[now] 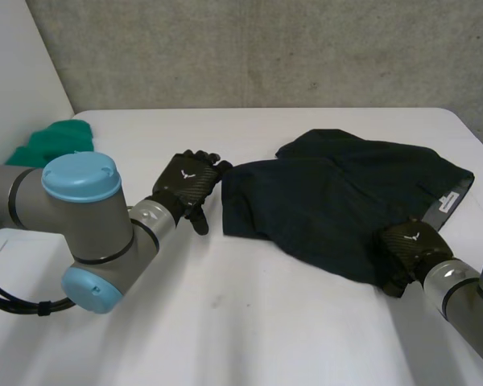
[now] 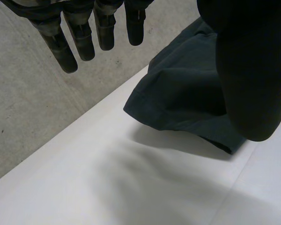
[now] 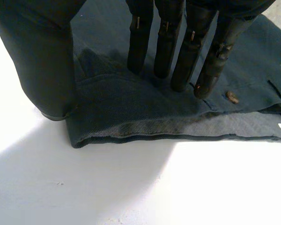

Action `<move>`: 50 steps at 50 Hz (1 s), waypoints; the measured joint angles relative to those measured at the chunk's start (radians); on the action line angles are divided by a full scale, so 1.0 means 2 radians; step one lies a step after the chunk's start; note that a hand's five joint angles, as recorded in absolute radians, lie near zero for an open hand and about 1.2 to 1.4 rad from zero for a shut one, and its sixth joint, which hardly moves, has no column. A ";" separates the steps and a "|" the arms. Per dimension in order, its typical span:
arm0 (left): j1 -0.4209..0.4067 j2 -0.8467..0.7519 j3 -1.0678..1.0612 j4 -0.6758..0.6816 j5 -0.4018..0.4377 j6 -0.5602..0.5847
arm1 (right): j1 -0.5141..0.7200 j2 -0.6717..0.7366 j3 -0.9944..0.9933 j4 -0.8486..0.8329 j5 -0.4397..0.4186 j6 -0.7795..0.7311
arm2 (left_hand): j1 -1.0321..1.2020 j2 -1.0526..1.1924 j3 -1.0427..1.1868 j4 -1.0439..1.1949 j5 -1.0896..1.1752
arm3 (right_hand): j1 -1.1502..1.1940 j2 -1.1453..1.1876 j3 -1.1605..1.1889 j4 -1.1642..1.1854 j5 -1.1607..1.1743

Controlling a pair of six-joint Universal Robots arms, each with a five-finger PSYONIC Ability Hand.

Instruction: Fold the laundry.

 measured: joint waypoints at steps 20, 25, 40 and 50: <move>0.000 0.000 -0.001 0.000 0.000 0.000 | 0.000 0.024 -0.020 -0.027 -0.001 -0.007 | 0.000 0.000 0.000 0.000 0.000 | 0.201 0.287 0.292 0.295 0.272; 0.000 0.000 -0.001 0.000 0.000 0.000 | 0.000 0.024 -0.028 -0.026 -0.004 -0.007 | 0.000 0.000 0.000 0.000 0.000 | 0.208 0.287 0.298 0.303 0.287; -0.001 -0.015 0.009 0.036 0.000 -0.005 | 0.005 -0.089 -0.053 0.065 -0.021 -0.030 | 0.000 0.000 0.000 0.000 0.000 | 0.209 0.287 0.298 0.303 0.287; -0.013 -0.075 0.046 0.074 -0.003 -0.020 | 0.010 -0.223 -0.072 0.163 -0.075 -0.032 | 0.000 0.000 0.000 0.000 0.000 | 0.209 0.287 0.301 0.303 0.287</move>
